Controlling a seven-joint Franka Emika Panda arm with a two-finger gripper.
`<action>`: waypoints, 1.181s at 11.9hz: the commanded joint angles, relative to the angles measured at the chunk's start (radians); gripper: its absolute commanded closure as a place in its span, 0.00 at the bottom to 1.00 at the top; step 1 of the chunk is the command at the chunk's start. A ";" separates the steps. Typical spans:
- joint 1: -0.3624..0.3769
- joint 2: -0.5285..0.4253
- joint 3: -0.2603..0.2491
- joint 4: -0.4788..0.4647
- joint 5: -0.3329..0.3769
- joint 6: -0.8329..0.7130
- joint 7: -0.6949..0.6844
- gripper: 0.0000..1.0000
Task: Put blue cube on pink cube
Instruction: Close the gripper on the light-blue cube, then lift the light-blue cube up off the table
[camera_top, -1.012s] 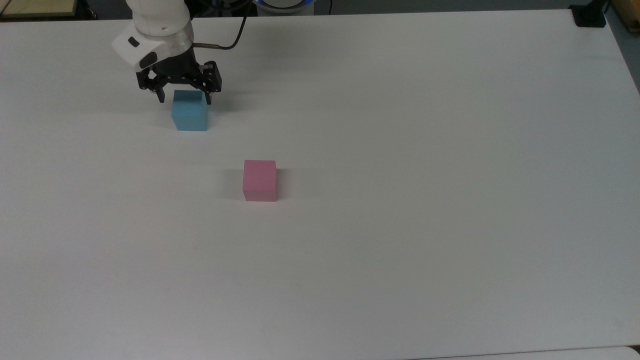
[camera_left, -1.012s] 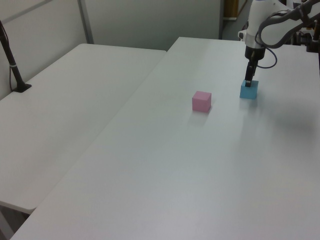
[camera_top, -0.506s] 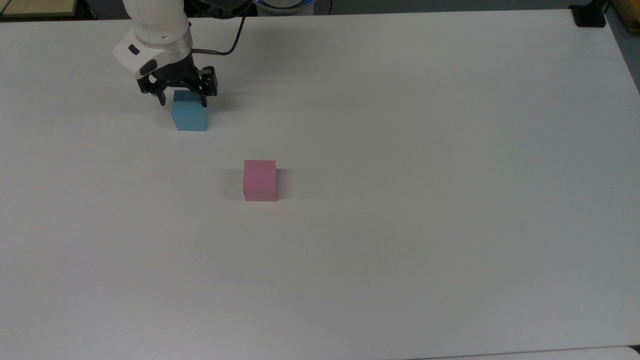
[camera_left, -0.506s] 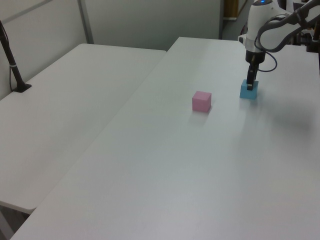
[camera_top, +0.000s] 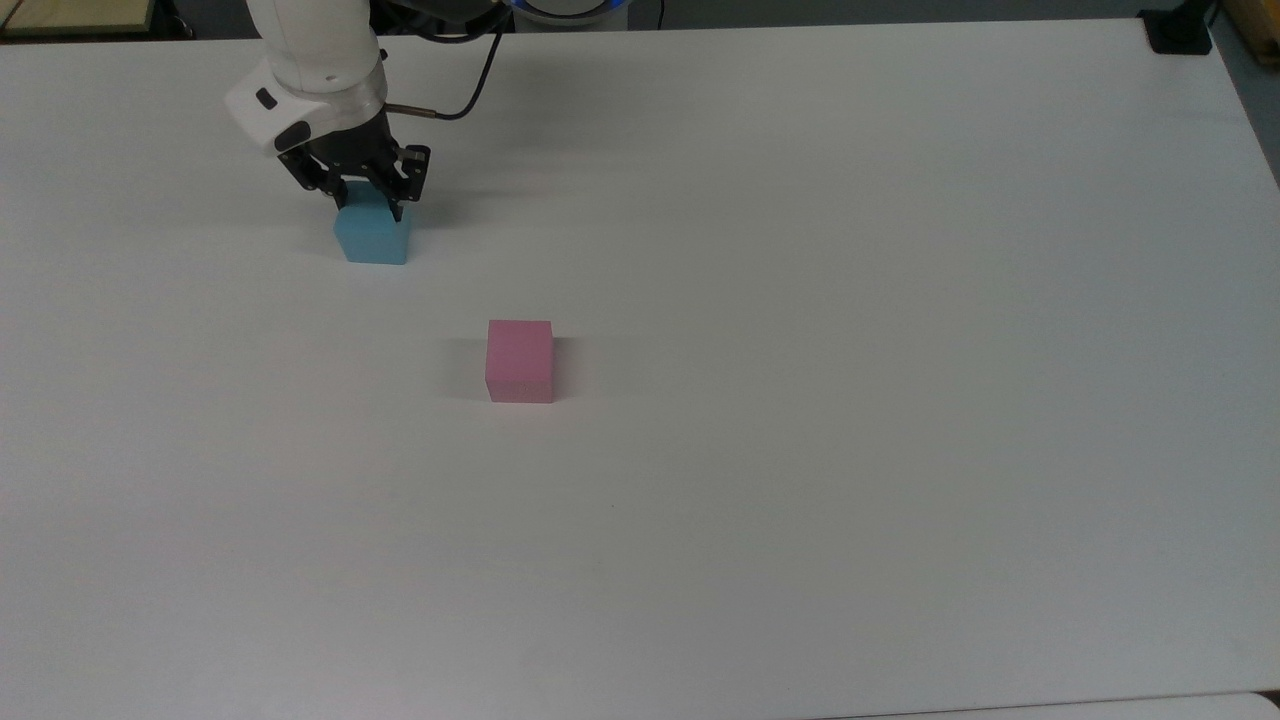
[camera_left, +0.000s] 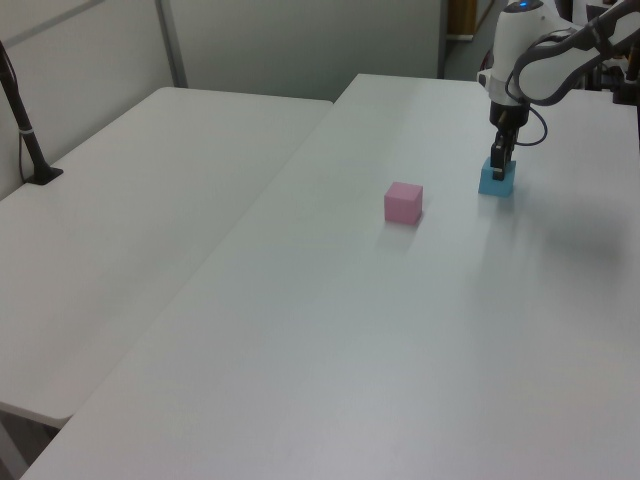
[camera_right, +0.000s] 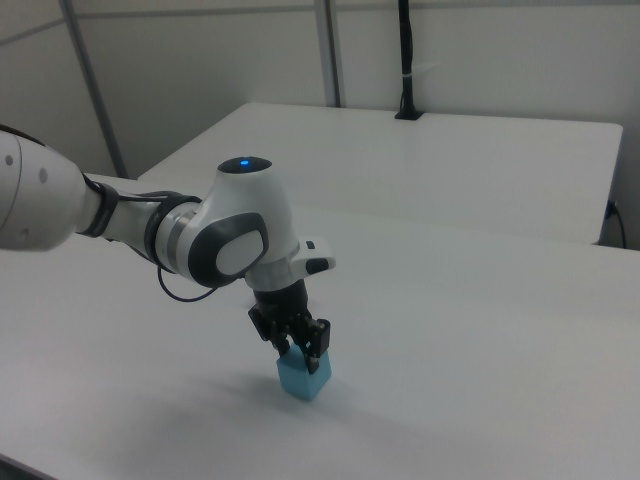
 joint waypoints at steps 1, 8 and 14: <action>0.012 -0.076 0.001 0.054 -0.019 -0.159 0.033 0.54; 0.038 -0.110 0.012 0.421 0.111 -0.601 0.030 0.54; 0.077 -0.067 0.064 0.595 0.136 -0.637 0.034 0.54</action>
